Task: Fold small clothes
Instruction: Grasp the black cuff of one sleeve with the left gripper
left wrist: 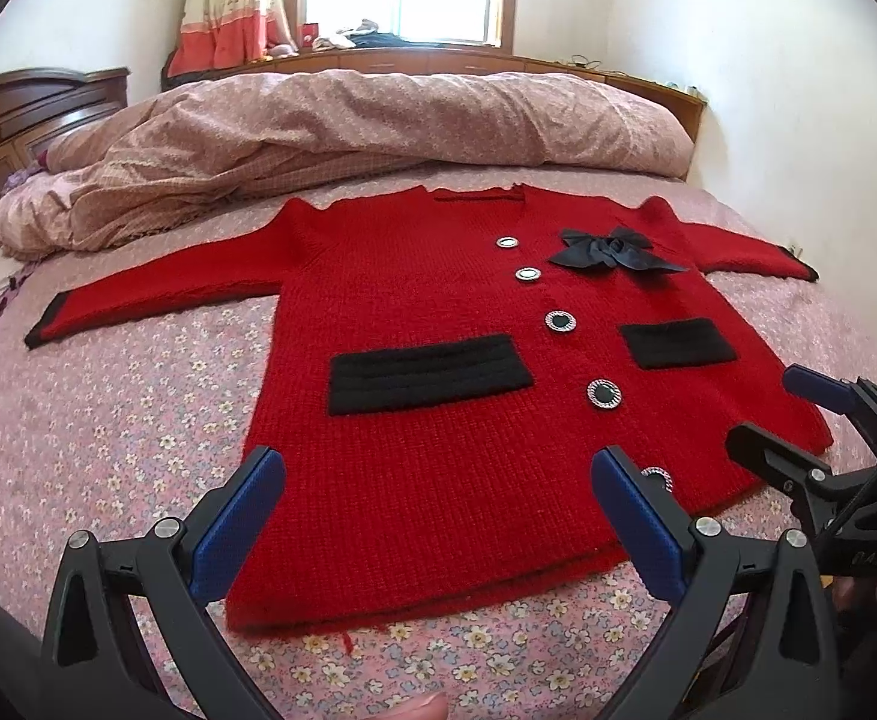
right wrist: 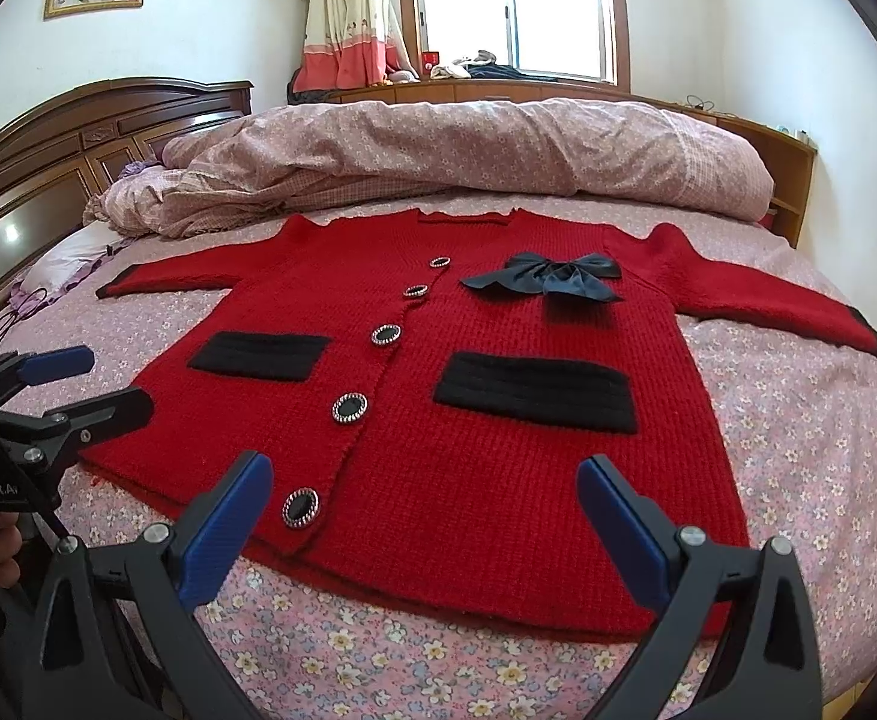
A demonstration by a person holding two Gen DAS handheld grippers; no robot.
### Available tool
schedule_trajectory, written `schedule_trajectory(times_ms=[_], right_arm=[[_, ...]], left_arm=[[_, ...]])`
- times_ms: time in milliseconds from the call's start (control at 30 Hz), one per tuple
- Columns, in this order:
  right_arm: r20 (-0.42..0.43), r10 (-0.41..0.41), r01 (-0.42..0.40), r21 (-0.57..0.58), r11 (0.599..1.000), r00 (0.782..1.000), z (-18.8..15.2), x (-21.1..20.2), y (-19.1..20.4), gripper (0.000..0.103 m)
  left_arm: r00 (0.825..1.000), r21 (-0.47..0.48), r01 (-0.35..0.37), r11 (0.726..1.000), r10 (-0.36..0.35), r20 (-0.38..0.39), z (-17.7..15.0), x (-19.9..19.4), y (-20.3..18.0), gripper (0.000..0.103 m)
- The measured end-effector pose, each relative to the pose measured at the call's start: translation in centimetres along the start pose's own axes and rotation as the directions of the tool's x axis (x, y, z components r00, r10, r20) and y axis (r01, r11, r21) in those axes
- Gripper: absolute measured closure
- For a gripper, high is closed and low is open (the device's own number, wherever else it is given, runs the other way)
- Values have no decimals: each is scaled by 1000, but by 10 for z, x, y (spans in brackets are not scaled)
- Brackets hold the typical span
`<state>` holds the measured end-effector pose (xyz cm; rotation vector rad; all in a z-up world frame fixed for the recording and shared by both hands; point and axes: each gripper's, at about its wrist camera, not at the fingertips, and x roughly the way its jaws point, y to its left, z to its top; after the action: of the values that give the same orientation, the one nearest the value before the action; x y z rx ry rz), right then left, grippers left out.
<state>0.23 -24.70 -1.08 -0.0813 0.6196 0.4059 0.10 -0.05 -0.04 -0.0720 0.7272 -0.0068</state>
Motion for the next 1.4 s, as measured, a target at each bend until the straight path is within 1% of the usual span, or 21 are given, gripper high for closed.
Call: schedule_trajectory(times_ms=[67, 100, 167, 200, 300, 367, 433, 500, 600, 667, 733, 767, 800, 833, 900, 933, 1033, 1100, 1167, 1300, 1400], right_arm=[[3, -3, 3, -11, 1000, 1000, 8, 5, 2, 0], [8, -7, 7, -22, 1000, 1000, 16, 9, 3, 0], [27, -20, 21, -29, 999, 999, 32, 17, 6, 0], [44, -26, 28, -37, 999, 999, 40, 20, 7, 0], [78, 9, -9, 0, 1000, 997, 67, 29, 10, 0], [87, 39, -42, 39, 998, 995, 84, 36, 12, 0], [83, 59, -65, 70, 995, 995, 100, 47, 12, 0], [97, 59, -66, 76, 995, 994, 114, 55, 12, 0], [124, 53, -64, 85, 994, 991, 136, 67, 8, 0], [134, 47, -60, 99, 993, 990, 146, 75, 1, 0], [126, 39, -54, 120, 991, 991, 152, 85, -8, 0], [121, 37, -53, 131, 990, 992, 153, 89, -12, 0], [113, 34, -50, 141, 989, 993, 155, 94, -17, 0], [100, 28, -43, 147, 988, 995, 155, 101, -20, 0], [95, 23, -38, 163, 986, 995, 157, 109, -26, 0], [91, 20, -34, 165, 986, 996, 158, 112, -28, 0], [75, 7, -19, 156, 988, 997, 158, 122, -30, 0], [69, 10, -20, 148, 989, 998, 157, 126, -29, 0], [60, 10, -18, 137, 990, 998, 156, 130, -27, 0], [34, 3, -6, 97, 995, 999, 152, 139, -20, 0], [21, 1, -3, 87, 996, 1000, 150, 143, -18, 0]], left_arm=[[1000, -65, 23, 998, -23, 9, 5, -2, 11, 4], [999, -121, 54, 991, -54, 7, 12, -1, 23, 4], [997, -193, 79, 978, -80, 5, 21, 2, 42, 4], [997, -235, 75, 969, -77, 3, 28, 5, 57, 4], [998, -320, 31, 947, -44, -35, 45, 19, 95, 4], [997, -372, 20, 928, -47, -64, 55, 32, 128, 4], [998, -462, -12, 887, -19, -64, 60, 40, 168, 4], [999, -591, -41, 806, 23, -37, 60, 41, 216, 4], [998, -721, -61, 690, 64, -24, 54, 45, 274, 4], [995, -795, -84, 600, 90, -37, 47, 51, 314, 4], [995, -868, -82, 490, 94, -41, 36, 59, 354, 4], [995, -891, -74, 449, 89, -38, 31, 63, 368, 4], [997, -916, -52, 397, 72, -25, 25, 69, 384, 4], [999, -942, -13, 334, 38, 0, 15, 77, 400, 4], [998, -969, 53, 240, 2, 55, 2, 87, 421, 5], [997, -972, 69, 226, 17, 75, 4, 85, 425, 5], [997, -970, 68, 232, 28, 76, 12, 93, 440, 5], [996, -974, 74, 216, 42, 85, 15, 96, 448, 5], [995, -975, 78, 210, 46, 90, 19, 102, 456, 5], [994, -971, 88, 222, 45, 100, 27, 114, 471, 5], [993, -971, 91, 221, 53, 105, 37, 122, 485, 5]])
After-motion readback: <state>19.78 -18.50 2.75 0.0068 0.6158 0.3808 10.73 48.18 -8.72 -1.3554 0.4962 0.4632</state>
